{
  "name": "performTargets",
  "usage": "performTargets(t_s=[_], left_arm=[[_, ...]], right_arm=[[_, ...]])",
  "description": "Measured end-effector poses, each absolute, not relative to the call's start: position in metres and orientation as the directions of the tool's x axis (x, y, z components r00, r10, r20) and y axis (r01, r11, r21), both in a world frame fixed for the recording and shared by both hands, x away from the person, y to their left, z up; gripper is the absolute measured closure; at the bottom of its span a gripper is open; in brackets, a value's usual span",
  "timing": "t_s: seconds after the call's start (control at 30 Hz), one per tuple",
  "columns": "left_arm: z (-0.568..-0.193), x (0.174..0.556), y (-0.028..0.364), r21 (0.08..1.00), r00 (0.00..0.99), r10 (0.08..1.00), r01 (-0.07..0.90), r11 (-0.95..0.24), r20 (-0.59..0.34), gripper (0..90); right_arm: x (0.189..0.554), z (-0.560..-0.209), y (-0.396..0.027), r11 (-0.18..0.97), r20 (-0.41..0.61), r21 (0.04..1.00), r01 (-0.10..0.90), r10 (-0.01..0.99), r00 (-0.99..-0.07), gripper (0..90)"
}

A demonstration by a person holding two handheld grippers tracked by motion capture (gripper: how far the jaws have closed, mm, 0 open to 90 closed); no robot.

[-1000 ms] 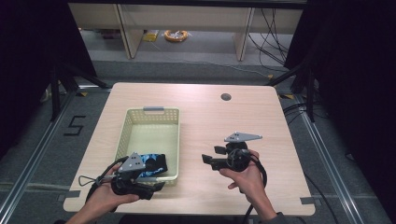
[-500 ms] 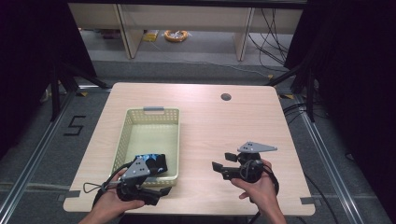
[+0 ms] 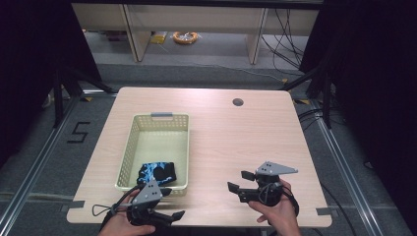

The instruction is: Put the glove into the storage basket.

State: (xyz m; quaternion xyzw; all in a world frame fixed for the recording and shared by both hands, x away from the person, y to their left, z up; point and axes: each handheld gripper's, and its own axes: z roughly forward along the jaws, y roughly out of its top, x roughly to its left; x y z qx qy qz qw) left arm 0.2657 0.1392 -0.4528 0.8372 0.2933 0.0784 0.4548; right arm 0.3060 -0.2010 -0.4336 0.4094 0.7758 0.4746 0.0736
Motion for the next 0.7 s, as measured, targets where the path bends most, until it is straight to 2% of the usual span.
performTargets(t_s=[0.1, 0.13, 0.17, 0.3, 0.33, 0.37, 0.4, 0.57, 0.7], left_arm=[[-0.457, 0.261, 0.137, 0.815, 0.814, 0.563, 0.419, -0.401, -0.142, 18.3], [-0.458, 0.262, 0.138, 0.811, 0.821, 0.558, 0.406, -0.422, -0.121, 18.1], [-0.459, 0.261, 0.137, 0.814, 0.826, 0.552, 0.395, -0.425, -0.112, 17.7], [-0.463, 0.259, 0.138, 0.802, 0.834, 0.542, 0.394, -0.449, -0.105, 16.3], [-0.463, 0.26, 0.138, 0.804, 0.839, 0.536, 0.381, -0.456, -0.094, 16.2], [-0.465, 0.258, 0.136, 0.811, 0.831, 0.541, 0.401, -0.426, -0.127, 16.2], [-0.465, 0.258, 0.138, 0.801, 0.835, 0.542, 0.388, -0.455, -0.097, 16.1], [-0.471, 0.255, 0.135, 0.811, 0.827, 0.551, 0.399, -0.429, -0.115, 16.2], [-0.477, 0.253, 0.135, 0.797, 0.829, 0.548, 0.402, -0.45, -0.109, 16.2]], right_arm=[[0.303, -0.437, -0.202, 0.233, 0.261, 0.8, 0.554, 0.696, -0.669, 31.4], [0.301, -0.438, -0.2, 0.22, 0.275, 0.799, 0.56, 0.695, -0.664, 31.2], [0.302, -0.439, -0.201, 0.239, 0.247, 0.805, 0.542, 0.696, -0.674, 31.1], [0.298, -0.445, -0.199, 0.209, 0.297, 0.798, 0.565, 0.679, -0.672, 30.1], [0.3, -0.447, -0.201, 0.235, 0.271, 0.805, 0.546, 0.672, -0.689, 30.0], [0.299, -0.448, -0.201, 0.221, 0.285, 0.802, 0.556, 0.676, -0.68, 29.8], [0.298, -0.45, -0.202, 0.223, 0.281, 0.803, 0.553, 0.677, -0.68, 29.6], [0.294, -0.456, -0.201, 0.202, 0.32, 0.788, 0.582, 0.673, -0.667, 29.1], [0.291, -0.46, -0.203, 0.212, 0.313, 0.789, 0.576, 0.668, -0.675, 27.5]])
